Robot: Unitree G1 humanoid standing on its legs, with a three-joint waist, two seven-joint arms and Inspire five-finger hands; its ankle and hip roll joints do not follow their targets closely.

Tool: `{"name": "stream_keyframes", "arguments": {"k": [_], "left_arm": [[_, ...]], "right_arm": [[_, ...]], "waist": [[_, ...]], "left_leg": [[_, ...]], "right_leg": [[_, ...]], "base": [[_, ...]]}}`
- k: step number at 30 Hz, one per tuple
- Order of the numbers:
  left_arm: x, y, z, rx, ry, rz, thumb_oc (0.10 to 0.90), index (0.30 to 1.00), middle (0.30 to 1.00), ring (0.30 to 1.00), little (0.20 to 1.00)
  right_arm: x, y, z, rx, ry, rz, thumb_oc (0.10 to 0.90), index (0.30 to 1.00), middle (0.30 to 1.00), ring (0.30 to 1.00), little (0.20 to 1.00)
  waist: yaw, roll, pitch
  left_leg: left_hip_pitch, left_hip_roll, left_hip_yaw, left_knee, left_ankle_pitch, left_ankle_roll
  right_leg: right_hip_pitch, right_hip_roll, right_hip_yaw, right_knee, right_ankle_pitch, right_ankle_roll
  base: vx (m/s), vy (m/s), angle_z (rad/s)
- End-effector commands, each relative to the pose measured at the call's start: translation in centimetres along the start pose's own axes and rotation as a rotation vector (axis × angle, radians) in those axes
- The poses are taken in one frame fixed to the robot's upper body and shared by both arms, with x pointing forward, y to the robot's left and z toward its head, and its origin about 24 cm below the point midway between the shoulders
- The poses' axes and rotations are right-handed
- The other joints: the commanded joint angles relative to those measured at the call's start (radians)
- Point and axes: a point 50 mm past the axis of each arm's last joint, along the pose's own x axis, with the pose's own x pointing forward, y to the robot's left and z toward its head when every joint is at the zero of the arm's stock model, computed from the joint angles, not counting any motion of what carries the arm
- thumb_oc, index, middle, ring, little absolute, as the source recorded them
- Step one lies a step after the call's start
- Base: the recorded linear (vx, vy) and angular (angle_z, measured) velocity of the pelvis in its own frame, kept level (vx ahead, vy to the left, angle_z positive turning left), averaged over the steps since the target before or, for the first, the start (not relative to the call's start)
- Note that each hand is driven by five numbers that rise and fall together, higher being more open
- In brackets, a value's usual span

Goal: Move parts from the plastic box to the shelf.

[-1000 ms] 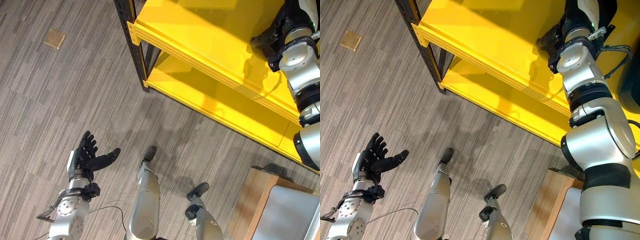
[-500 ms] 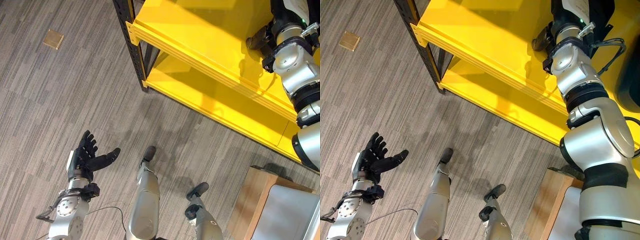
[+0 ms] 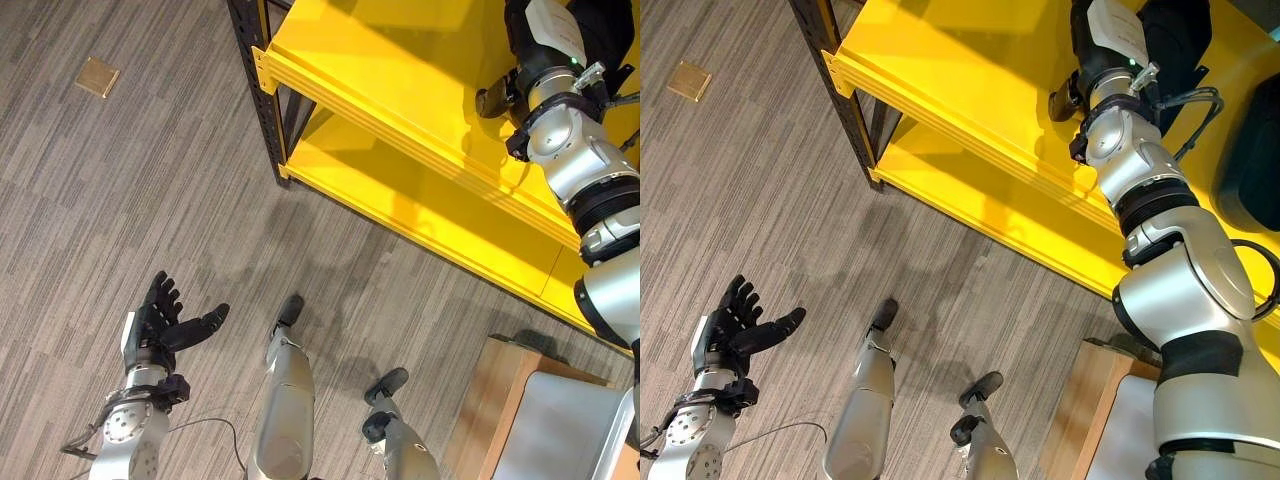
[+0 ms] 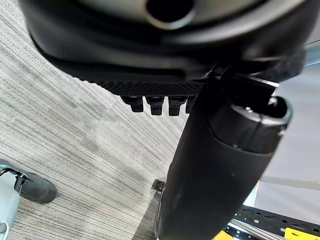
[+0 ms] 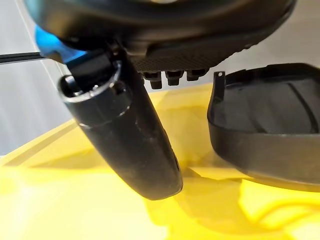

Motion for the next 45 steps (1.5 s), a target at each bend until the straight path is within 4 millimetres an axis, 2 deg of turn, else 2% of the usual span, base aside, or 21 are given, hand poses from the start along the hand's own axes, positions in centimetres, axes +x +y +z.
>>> {"name": "stream_keyframes", "arguments": {"k": [1,11,31,45], "left_arm": [[-0.5,1.9,3.1,0.011,-0.155,0.022,0.9,1.0,1.0,1.0,1.0],[-0.5,2.1,3.0,0.013,-0.15,0.03,0.9,1.0,1.0,1.0,1.0],[-0.4,2.7,2.9,0.019,-0.144,0.054,0.9,1.0,1.0,1.0,1.0],[-0.3,2.9,2.7,0.029,-0.133,0.061,0.9,1.0,1.0,1.0,1.0]], "right_arm": [[0.7,-3.2,3.4,0.038,-0.166,-0.089,0.9,1.0,1.0,1.0,1.0],[0.4,-2.9,4.7,0.065,-0.239,-0.066,0.9,1.0,1.0,1.0,1.0],[0.1,-1.9,5.7,0.136,-0.282,-0.026,0.9,1.0,1.0,1.0,1.0],[-0.6,-1.8,8.3,0.201,-0.406,-0.015,0.9,1.0,1.0,1.0,1.0]], "waist": [[-0.006,-0.018,-0.01],[-0.005,-0.019,-0.008],[-0.006,-0.023,-0.009],[-0.01,-0.035,-0.026]], "left_leg": [[-0.013,-0.088,0.015,-0.053,-0.018,0.087],[-0.013,-0.087,0.016,-0.051,-0.021,0.088],[-0.008,-0.084,0.016,-0.054,-0.021,0.09],[0.011,-0.081,0.022,-0.058,-0.027,0.091]], "right_leg": [[0.164,0.072,0.06,0.138,-0.223,0.018],[0.163,0.071,0.061,0.142,-0.22,0.02],[0.163,0.072,0.062,0.144,-0.221,0.017],[0.178,0.071,0.062,0.144,-0.212,0.022]], "base": [[0.0,0.0,0.0],[0.0,0.0,0.0],[0.0,0.0,0.0],[0.0,0.0,0.0]]}}
